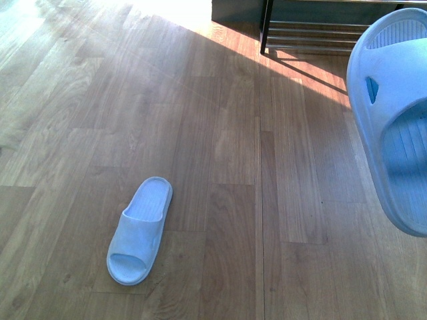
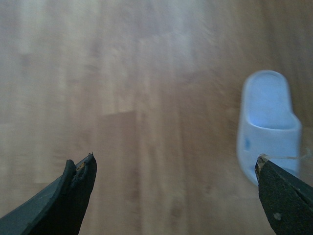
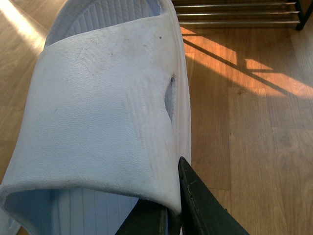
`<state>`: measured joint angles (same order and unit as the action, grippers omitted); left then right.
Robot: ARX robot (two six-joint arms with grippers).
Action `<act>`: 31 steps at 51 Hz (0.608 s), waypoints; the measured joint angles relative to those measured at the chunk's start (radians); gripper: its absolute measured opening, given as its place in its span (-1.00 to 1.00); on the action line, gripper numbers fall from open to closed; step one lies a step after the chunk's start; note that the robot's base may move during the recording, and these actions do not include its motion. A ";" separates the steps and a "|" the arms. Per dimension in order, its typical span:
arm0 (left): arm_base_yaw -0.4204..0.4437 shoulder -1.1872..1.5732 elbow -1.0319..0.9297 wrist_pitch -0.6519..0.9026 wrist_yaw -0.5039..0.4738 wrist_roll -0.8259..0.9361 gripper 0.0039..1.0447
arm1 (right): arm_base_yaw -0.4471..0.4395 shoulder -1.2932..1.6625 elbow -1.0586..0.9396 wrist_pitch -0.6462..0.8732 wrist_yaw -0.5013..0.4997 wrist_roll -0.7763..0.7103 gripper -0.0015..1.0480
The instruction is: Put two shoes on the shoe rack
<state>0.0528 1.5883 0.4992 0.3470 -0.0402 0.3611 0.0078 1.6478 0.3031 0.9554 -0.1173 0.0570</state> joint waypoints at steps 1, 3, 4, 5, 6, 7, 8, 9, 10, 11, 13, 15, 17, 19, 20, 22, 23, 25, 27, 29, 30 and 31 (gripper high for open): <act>-0.005 0.076 0.040 -0.009 0.022 -0.016 0.83 | 0.000 0.000 0.000 0.000 0.000 0.000 -0.96; -0.018 0.177 0.095 -0.009 0.019 -0.025 0.83 | 0.000 0.000 0.000 0.000 0.000 0.000 -0.96; -0.029 0.248 0.135 -0.014 0.023 -0.027 0.83 | 0.000 0.000 0.000 0.000 0.000 0.000 -0.96; -0.034 0.292 0.162 -0.022 0.031 -0.031 0.83 | 0.000 0.000 0.000 0.000 0.000 0.000 -0.96; -0.040 0.335 0.187 -0.028 0.035 -0.034 0.83 | 0.000 0.000 0.000 0.000 0.000 0.000 -0.96; -0.047 0.376 0.212 -0.031 0.033 -0.036 0.83 | 0.000 0.000 0.000 0.000 0.000 0.000 -0.96; -0.055 0.418 0.237 -0.034 0.024 -0.040 0.83 | 0.000 0.000 0.000 0.000 0.000 0.000 -0.96; -0.068 0.478 0.274 -0.037 0.009 -0.041 0.83 | 0.000 0.000 0.000 0.000 0.000 0.000 -0.96; -0.077 0.514 0.299 -0.039 0.005 -0.039 0.83 | 0.000 0.000 0.000 0.000 0.000 0.000 -0.96; -0.087 0.550 0.322 -0.039 0.006 -0.031 0.83 | 0.000 0.000 0.000 0.000 0.000 0.000 -0.96; -0.109 0.616 0.366 -0.039 0.002 0.001 0.83 | 0.000 0.000 0.000 0.000 0.000 0.000 -0.96; -0.135 0.675 0.401 -0.025 -0.014 0.056 0.83 | 0.000 0.000 0.000 0.000 0.000 0.000 -0.96; -0.156 0.715 0.420 0.000 -0.013 0.101 0.83 | 0.000 0.000 0.000 0.000 0.000 0.000 -0.96; -0.183 0.763 0.446 0.031 -0.004 0.195 0.83 | 0.000 0.000 0.000 0.000 0.000 0.000 -0.96; -0.198 0.786 0.460 0.037 0.008 0.240 0.83 | 0.000 0.000 0.000 0.000 0.000 0.000 -0.96; -0.217 0.817 0.482 0.039 0.023 0.295 0.83 | 0.000 0.000 0.000 0.000 0.000 0.000 -0.96; -0.223 0.827 0.490 0.039 0.026 0.329 0.83 | 0.000 0.000 0.000 0.000 0.000 0.000 -0.96; -0.243 0.856 0.512 0.039 0.028 0.383 0.83 | 0.000 0.000 0.000 0.000 0.000 0.000 -0.96; -0.261 0.883 0.533 0.029 0.037 0.457 0.83 | 0.000 0.000 0.000 0.000 0.000 0.000 -0.96; -0.277 0.907 0.556 0.003 0.052 0.508 0.83 | 0.000 0.000 0.000 0.000 0.000 0.000 -0.96; -0.289 0.922 0.571 -0.017 0.066 0.528 0.83 | 0.000 0.000 0.000 0.000 0.000 0.000 -0.96; -0.299 0.936 0.584 -0.037 0.074 0.552 0.83 | 0.000 0.000 0.000 0.000 0.000 0.000 -0.96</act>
<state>-0.2462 2.5240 1.0836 0.3096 0.0338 0.9127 0.0078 1.6478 0.3031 0.9554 -0.1173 0.0570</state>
